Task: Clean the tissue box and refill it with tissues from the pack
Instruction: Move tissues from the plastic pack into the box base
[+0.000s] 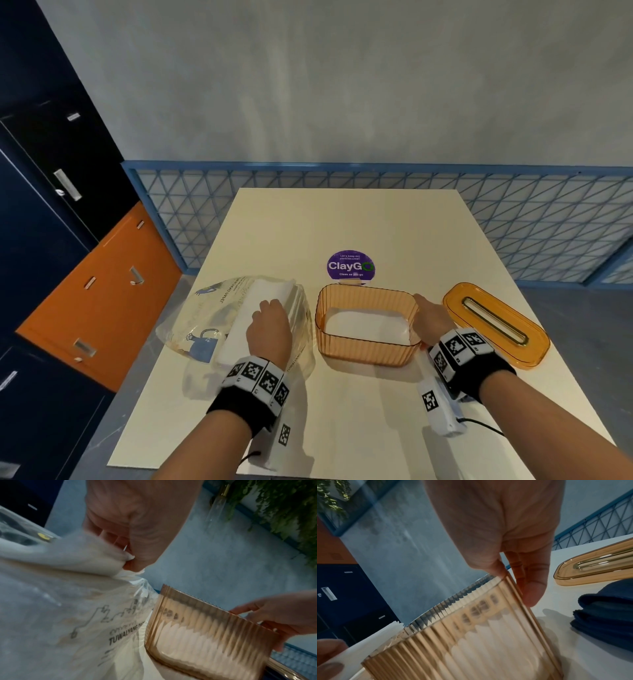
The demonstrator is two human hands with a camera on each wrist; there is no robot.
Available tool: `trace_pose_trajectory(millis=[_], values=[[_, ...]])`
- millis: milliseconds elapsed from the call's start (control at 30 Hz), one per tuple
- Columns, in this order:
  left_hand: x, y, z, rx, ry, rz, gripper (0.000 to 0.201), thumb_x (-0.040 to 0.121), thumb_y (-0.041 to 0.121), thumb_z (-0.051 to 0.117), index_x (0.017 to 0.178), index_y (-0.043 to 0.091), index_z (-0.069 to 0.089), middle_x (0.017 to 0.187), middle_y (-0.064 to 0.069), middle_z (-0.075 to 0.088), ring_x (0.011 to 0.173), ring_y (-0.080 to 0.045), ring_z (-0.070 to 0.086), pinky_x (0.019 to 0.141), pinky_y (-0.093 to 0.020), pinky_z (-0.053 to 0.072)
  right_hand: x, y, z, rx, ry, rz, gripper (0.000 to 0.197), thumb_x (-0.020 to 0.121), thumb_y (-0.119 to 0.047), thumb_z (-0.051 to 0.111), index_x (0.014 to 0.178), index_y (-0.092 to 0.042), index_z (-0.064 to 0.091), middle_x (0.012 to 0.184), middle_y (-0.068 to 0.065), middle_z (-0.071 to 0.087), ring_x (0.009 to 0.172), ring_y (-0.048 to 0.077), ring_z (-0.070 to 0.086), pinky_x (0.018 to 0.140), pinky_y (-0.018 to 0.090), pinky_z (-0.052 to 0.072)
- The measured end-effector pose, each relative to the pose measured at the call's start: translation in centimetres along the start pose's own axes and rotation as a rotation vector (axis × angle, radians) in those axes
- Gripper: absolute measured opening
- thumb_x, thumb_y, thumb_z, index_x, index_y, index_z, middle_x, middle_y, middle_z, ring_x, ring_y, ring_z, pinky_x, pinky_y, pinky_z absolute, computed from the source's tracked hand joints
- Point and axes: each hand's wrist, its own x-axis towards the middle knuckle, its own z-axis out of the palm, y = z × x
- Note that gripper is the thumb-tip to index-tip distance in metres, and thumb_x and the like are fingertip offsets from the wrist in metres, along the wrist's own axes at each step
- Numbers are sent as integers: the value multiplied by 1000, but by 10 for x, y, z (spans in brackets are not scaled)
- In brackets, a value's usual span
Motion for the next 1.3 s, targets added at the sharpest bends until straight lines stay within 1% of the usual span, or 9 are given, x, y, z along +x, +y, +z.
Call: trace_pose_trajectory(millis=[67,200,400,533,700,900,1067,1167,1300], values=[[3,-2,-5,-23,8,-4,25,96,6,37,118,4,47,122,-11,53,109,-25,58,84,-31,48,-1,-1,-3,-25,-34,1,57,92,-2,39,145,-11,22,95,13,59,75,24,53,50,24,38],[7,-12,-18,-101,50,-16,22,95,4,37,110,-1,52,112,-15,60,101,-30,61,73,-33,44,-6,-3,-11,-63,-56,0,50,95,-6,39,143,-9,24,126,21,49,112,33,53,81,33,44],[-5,-22,-43,-292,304,-7,20,95,8,39,87,-1,55,83,-17,61,75,-33,58,58,-29,32,-34,-46,-35,152,288,-254,40,98,-21,40,136,-10,42,121,15,53,97,26,58,82,34,46],[-22,-15,-58,-351,447,76,20,96,16,41,82,6,52,73,-7,54,63,-25,49,53,-29,32,-52,-100,-45,667,-162,-251,41,98,-38,38,120,-6,53,88,11,65,57,17,55,55,25,48],[-35,-11,-52,-335,539,368,16,89,19,48,93,13,62,86,0,66,68,-20,61,49,-26,43,-58,-139,-46,1082,-677,-57,65,89,-61,40,118,-4,47,111,25,63,87,40,67,68,42,58],[-39,-24,-21,-364,443,596,23,88,33,51,108,25,57,116,-1,62,110,-13,49,88,-22,38,-47,-150,-45,902,-553,-200,37,93,-11,52,127,2,47,126,21,55,104,36,58,74,46,58],[-46,-27,-26,-974,339,195,47,91,30,53,134,16,42,137,1,38,123,-5,34,96,-1,25,-50,-152,-50,576,-320,-394,35,88,-19,57,121,-4,55,120,18,61,111,35,58,100,50,45],[-28,-33,-34,-1401,152,-210,53,95,3,41,143,18,24,141,-7,38,123,-20,40,97,-27,33,-57,-156,-50,476,-247,-518,33,92,-19,54,122,-6,55,120,14,61,111,31,57,97,43,44],[-5,-46,-38,-1716,-18,-350,55,92,5,40,141,25,25,103,-5,55,99,-21,49,86,-34,42,-67,-162,-45,575,-262,-593,34,94,-16,53,126,-7,53,119,10,61,109,26,57,95,38,46]])
